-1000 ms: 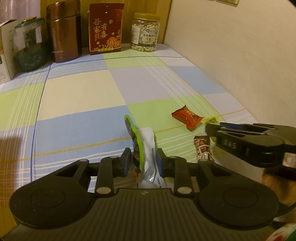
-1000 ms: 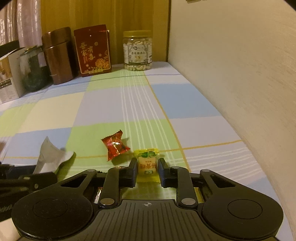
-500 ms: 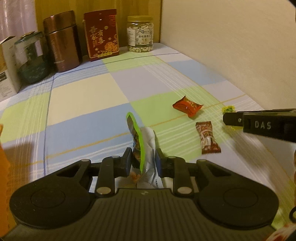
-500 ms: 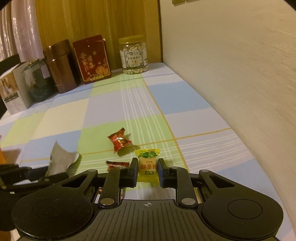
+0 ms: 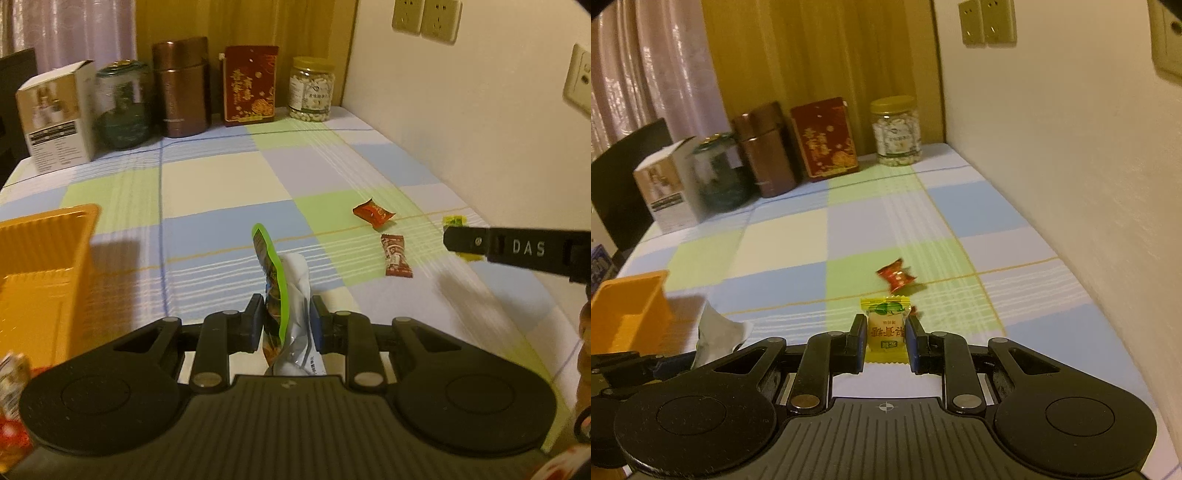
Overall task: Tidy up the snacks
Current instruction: 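Lift the white-and-green packet and yellow candy and carry them toward the orange tray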
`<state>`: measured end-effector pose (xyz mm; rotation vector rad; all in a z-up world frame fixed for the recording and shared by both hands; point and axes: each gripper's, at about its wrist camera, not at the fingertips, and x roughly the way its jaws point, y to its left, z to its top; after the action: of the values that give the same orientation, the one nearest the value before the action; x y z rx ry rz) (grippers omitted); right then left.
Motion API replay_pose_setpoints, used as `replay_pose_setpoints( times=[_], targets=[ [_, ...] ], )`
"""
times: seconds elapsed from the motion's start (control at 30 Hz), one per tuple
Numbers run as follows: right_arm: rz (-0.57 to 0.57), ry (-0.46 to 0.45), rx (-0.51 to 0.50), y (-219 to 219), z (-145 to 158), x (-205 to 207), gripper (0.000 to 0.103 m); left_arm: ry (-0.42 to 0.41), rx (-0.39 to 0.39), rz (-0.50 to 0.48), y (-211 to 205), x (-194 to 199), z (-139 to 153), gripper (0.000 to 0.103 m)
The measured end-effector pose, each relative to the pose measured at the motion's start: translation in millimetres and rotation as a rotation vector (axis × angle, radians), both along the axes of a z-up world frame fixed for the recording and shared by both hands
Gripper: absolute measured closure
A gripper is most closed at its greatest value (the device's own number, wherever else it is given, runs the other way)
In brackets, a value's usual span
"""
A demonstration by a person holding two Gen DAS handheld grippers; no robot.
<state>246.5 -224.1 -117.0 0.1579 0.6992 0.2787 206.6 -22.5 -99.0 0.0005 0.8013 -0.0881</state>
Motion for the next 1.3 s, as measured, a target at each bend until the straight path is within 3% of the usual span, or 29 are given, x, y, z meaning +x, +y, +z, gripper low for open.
replay_pose_setpoints(
  times=[0.67,1.3],
  targets=[
    [0.091,-0.019,0.018,48.4,43.5,-119.8,0.081,-0.034,-0.028,0.071,35.0,-113.5,58.6,0.080],
    [0.196,-0.054,0.016,99.4,63.7,-174.1,0.081,-0.058,-0.036,0.132,77.4,-180.9,83.3,0.080]
  ],
)
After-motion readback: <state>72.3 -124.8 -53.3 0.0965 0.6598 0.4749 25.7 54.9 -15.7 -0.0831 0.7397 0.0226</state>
